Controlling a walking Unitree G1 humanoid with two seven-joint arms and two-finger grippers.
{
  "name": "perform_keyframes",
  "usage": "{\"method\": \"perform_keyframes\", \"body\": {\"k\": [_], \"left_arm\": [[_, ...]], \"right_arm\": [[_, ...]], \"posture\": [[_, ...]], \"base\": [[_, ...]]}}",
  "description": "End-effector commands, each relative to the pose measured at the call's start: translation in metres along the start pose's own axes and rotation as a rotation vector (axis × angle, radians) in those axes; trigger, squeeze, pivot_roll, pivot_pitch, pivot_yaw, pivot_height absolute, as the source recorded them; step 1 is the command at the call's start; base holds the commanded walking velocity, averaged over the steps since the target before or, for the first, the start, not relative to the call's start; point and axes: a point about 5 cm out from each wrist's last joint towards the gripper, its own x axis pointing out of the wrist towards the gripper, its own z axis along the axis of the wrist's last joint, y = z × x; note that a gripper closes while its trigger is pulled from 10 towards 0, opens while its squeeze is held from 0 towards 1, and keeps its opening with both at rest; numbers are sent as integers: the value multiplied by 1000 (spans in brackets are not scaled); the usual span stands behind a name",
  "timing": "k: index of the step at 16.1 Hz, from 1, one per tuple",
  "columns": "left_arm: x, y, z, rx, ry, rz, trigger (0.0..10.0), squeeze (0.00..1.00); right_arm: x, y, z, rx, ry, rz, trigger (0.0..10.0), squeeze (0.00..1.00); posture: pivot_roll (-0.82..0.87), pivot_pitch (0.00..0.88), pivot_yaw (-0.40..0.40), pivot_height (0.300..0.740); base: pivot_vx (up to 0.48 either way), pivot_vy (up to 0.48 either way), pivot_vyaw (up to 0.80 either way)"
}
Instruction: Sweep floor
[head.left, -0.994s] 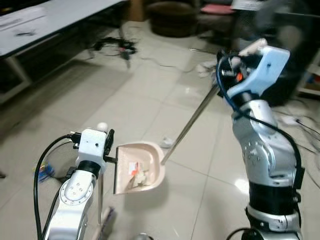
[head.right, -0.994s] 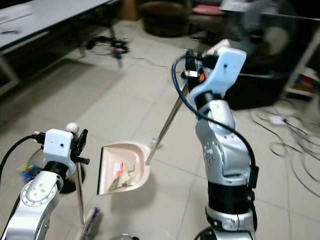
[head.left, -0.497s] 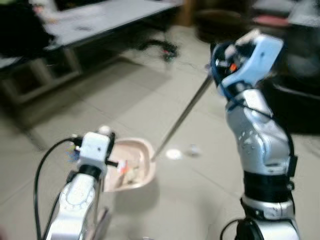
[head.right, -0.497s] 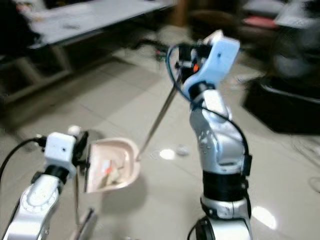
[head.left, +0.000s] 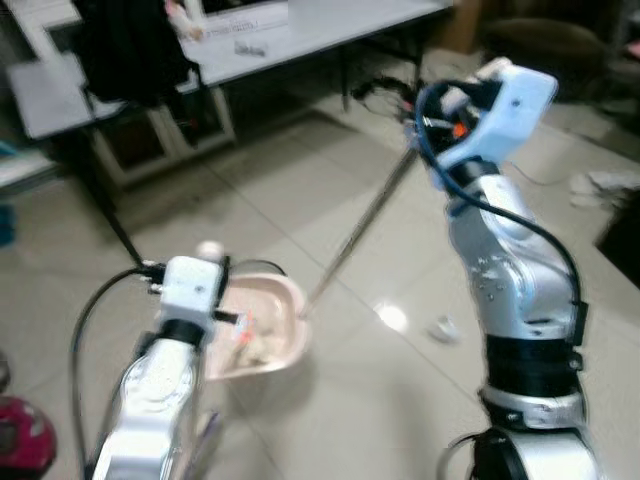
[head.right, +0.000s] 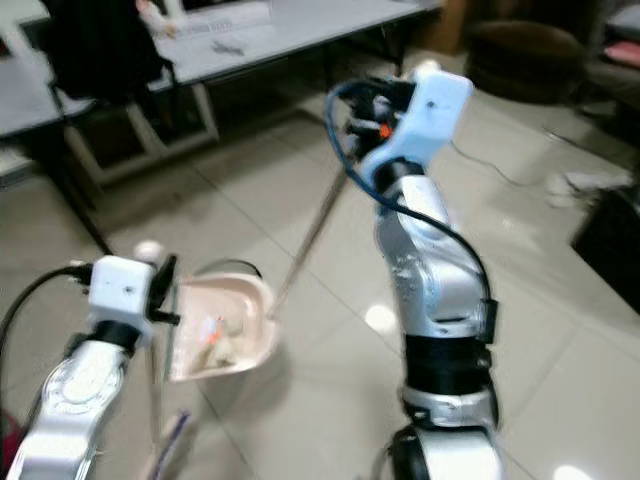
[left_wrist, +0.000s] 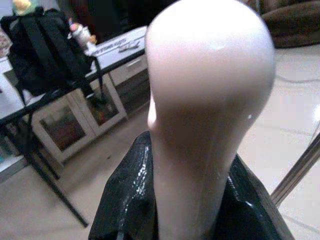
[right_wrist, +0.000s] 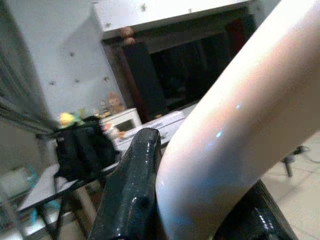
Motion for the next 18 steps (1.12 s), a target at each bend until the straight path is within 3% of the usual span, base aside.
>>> {"method": "perform_keyframes", "body": {"k": [1, 4, 10, 16, 18], "left_arm": [[2, 5, 4, 20, -24, 13, 10000, 0], [1, 6, 3, 21, -21, 14, 10000, 0], [2, 6, 3, 26, -28, 12, 10000, 0], [2, 5, 3, 20, -38, 11, 10000, 0], [2, 4, 3, 18, -39, 7, 10000, 0]], "right_arm": [[2, 5, 10, 3, -59, 18, 10000, 0], [2, 6, 10, -20, -57, 31, 10000, 0], [0, 4, 5, -15, -45, 9, 10000, 0], [-4, -8, 12, -18, -88, -65, 10000, 0], [-6, -14, 15, -22, -85, -76, 10000, 0]], "posture": [[-57, 0, 62, 740], [-56, 0, 67, 740], [-51, 0, 59, 740], [-55, 0, 56, 740], [-62, 0, 62, 740]], "base": [[371, 0, 0], [370, 0, 165], [368, 0, 800], [369, 0, 0], [369, 0, -744]]}}
